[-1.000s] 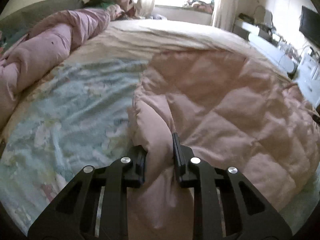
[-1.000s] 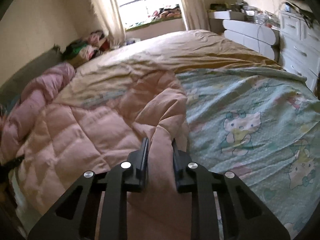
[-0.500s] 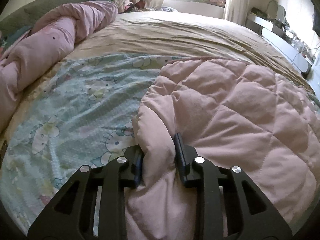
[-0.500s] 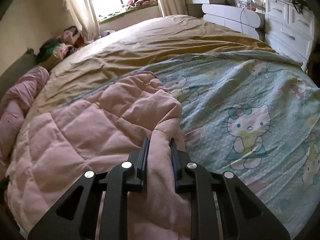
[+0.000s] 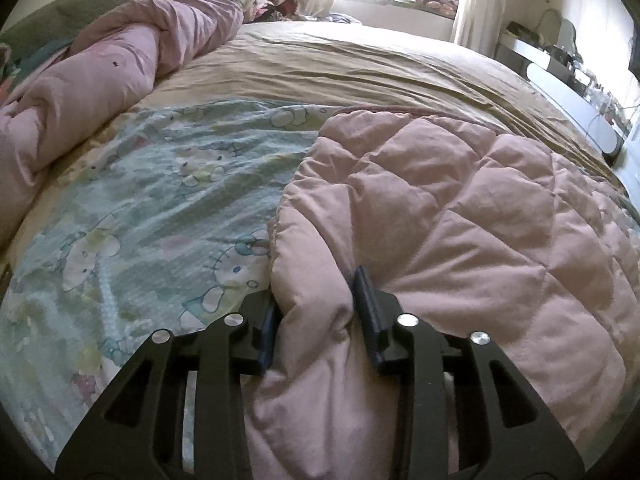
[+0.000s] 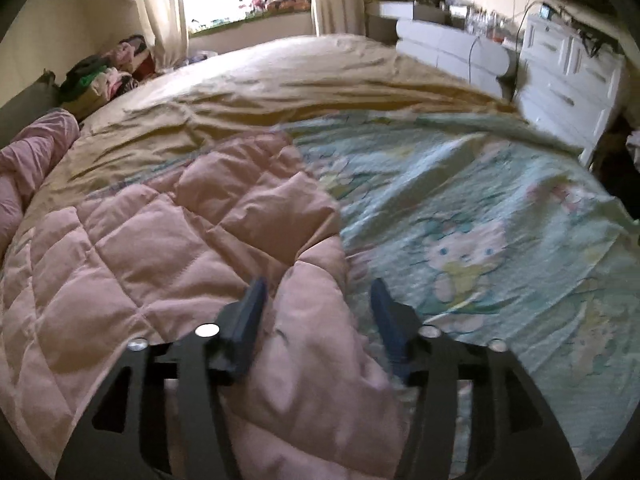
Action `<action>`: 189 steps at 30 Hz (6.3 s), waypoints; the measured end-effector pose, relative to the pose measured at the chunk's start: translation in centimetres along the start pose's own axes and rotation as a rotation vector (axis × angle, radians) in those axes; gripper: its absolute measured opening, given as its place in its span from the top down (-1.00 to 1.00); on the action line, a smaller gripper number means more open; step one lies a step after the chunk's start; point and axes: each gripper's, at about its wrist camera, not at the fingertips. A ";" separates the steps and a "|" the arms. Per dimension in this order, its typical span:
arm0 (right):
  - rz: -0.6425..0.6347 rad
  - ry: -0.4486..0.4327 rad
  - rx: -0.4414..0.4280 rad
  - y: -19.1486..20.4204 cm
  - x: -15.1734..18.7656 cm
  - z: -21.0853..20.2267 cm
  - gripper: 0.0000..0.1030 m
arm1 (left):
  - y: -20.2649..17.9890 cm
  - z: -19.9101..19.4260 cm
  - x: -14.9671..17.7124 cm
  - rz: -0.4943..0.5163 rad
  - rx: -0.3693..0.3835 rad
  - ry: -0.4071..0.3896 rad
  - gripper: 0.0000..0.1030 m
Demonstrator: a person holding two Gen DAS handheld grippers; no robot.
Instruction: Fold large clothes
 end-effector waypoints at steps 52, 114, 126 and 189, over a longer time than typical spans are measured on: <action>-0.009 0.040 -0.197 -2.0 12.1 -9.1 -0.92 | 1.6 -7.2 9.4 -0.089 0.039 0.003 -0.84; -0.301 -0.253 -0.283 5.0 9.3 -16.2 0.50 | -1.9 -7.0 1.3 -0.125 0.310 -0.037 0.25; -0.377 -0.309 -0.298 0.7 18.4 -19.9 0.49 | -0.9 -10.5 9.8 -0.077 0.319 -0.048 0.25; -0.142 -0.258 -0.231 1.9 22.5 -31.1 -0.92 | -5.3 -23.6 16.7 0.071 0.127 -0.222 -0.82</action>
Point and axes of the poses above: each gripper's, at about its wrist camera, not at the fingertips, and z roughly the way its jaws point, y to its left, x to its underside, and after that the axes turned 10 degrees about y, right-handed
